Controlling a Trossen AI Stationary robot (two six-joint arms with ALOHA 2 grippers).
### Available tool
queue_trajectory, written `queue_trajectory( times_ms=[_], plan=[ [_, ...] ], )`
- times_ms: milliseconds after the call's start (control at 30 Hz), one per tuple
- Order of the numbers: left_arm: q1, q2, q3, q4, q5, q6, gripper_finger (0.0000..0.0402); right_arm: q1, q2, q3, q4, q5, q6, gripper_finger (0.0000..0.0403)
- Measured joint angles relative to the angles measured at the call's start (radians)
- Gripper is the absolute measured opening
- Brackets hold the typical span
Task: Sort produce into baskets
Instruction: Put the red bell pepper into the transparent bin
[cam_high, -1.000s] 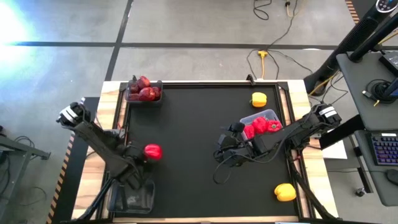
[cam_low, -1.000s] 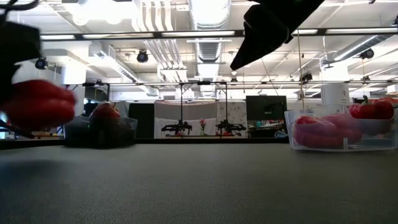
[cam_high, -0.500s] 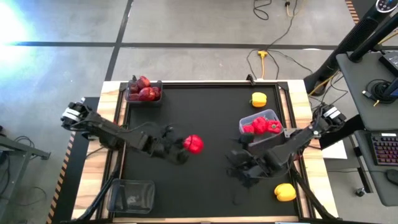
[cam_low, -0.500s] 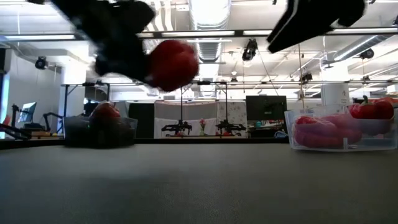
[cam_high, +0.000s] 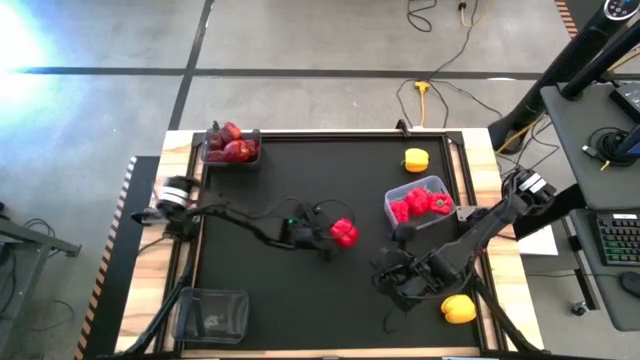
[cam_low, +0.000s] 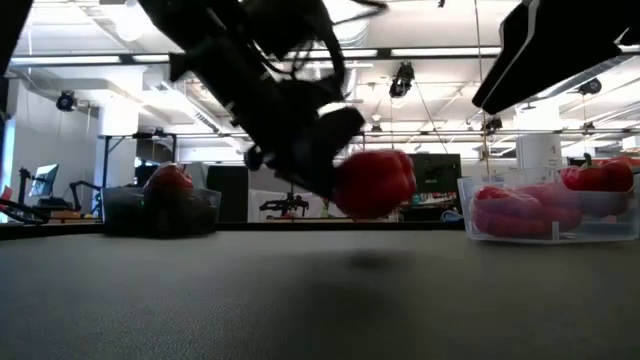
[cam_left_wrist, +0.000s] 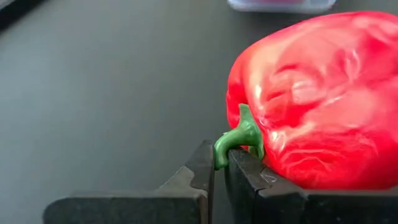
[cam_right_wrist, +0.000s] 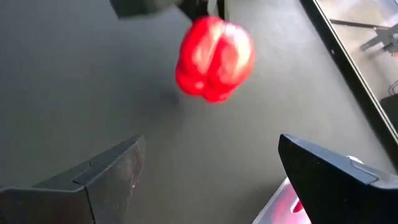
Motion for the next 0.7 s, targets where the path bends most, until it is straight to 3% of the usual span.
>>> queue_trajectory(
  times_ms=[167,333,500,700],
  plan=[
    [-0.007,0.092,0.078,-0.05,0.015,-0.016,0.0031,-0.029,0.054,0.0,0.07,0.002,-0.027,0.0361],
    [-0.018,0.108,0.107,-0.085,0.028,-0.031,0.0071,-0.08,0.115,0.0,0.213,0.003,-0.074,0.0361],
    [-0.038,0.059,0.107,-0.224,0.016,-0.03,0.0117,-0.161,0.177,0.006,0.257,-0.056,-0.074,0.0361],
    [-0.114,-0.068,0.024,-0.31,-0.128,-0.103,0.0157,-0.253,0.184,0.006,0.268,-0.128,-0.077,0.0361]
  ],
)
